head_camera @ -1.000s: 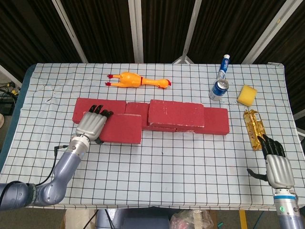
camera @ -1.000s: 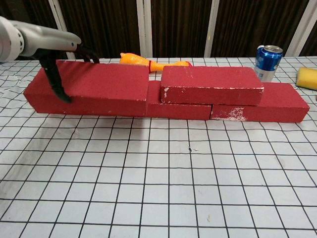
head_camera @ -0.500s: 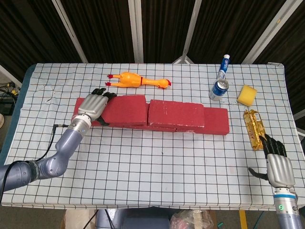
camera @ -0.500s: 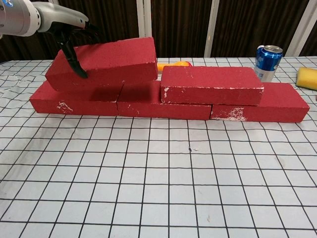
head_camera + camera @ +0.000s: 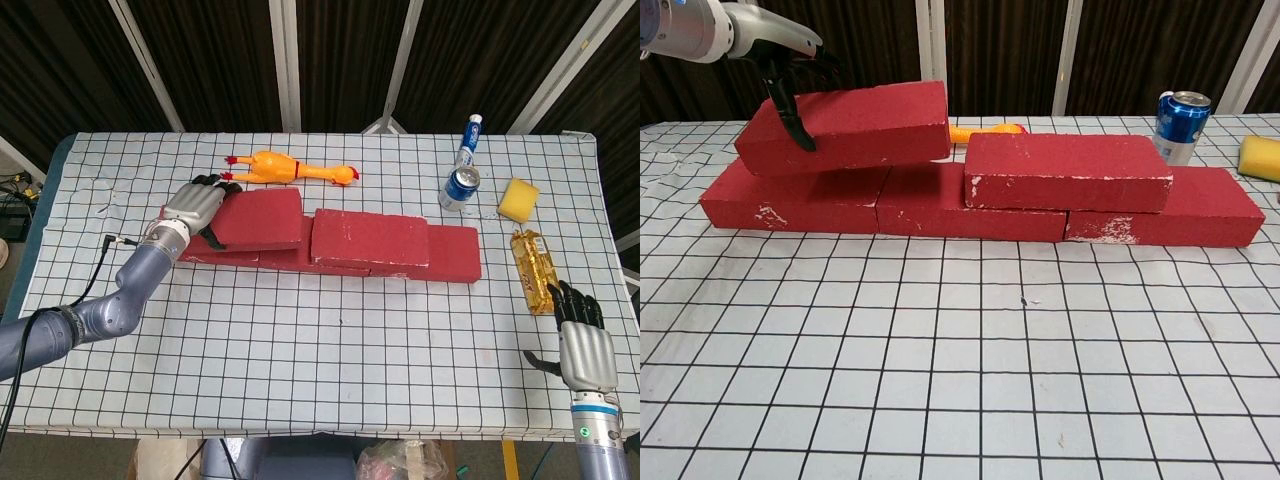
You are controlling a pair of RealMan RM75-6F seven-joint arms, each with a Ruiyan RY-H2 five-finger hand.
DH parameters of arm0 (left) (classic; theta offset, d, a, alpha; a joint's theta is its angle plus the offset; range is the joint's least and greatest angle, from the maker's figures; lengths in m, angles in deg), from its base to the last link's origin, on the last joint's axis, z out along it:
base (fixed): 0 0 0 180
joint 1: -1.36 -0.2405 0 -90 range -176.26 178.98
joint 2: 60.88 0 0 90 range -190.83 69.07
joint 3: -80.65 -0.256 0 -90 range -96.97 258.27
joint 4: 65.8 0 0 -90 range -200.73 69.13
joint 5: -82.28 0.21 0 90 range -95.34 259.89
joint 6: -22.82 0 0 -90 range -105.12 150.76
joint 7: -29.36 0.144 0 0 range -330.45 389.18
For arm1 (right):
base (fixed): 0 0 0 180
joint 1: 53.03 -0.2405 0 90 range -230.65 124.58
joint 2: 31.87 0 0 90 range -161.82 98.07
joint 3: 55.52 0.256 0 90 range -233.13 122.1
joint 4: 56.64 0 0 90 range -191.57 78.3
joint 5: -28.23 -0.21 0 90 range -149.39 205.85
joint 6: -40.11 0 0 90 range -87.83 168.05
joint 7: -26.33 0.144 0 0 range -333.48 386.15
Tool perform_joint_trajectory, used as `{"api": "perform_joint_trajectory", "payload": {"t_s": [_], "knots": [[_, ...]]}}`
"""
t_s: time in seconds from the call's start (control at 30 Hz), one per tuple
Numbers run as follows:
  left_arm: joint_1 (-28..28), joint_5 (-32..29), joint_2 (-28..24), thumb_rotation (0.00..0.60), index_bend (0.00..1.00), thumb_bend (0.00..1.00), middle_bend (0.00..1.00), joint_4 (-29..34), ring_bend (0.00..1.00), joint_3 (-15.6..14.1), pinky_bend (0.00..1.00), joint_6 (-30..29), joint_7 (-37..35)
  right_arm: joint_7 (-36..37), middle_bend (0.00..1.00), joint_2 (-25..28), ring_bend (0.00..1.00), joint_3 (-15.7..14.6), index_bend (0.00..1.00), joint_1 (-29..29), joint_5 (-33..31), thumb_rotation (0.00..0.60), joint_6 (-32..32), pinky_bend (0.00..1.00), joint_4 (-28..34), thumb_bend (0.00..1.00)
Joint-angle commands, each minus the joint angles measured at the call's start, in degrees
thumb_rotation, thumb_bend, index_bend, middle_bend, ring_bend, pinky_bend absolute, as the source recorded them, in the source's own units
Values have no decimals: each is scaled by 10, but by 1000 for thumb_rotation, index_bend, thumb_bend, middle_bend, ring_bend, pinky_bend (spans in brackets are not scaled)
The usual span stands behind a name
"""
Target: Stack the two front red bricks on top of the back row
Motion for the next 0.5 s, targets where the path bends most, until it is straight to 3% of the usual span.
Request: {"api": "perform_joint_trajectory", "payload": {"t_s": [0.03, 0.5], "knots": [[11, 3, 5, 600, 310, 0, 245, -18, 0, -13, 38, 16, -11, -8, 0, -5, 0, 2, 23, -1, -5, 600, 2, 0, -2, 162], [16, 70, 25, 600, 311, 0, 245, -63, 0, -43, 38, 45, -78, -30, 0, -16, 0, 10, 23, 0, -22, 600, 11, 0, -5, 162]]}}
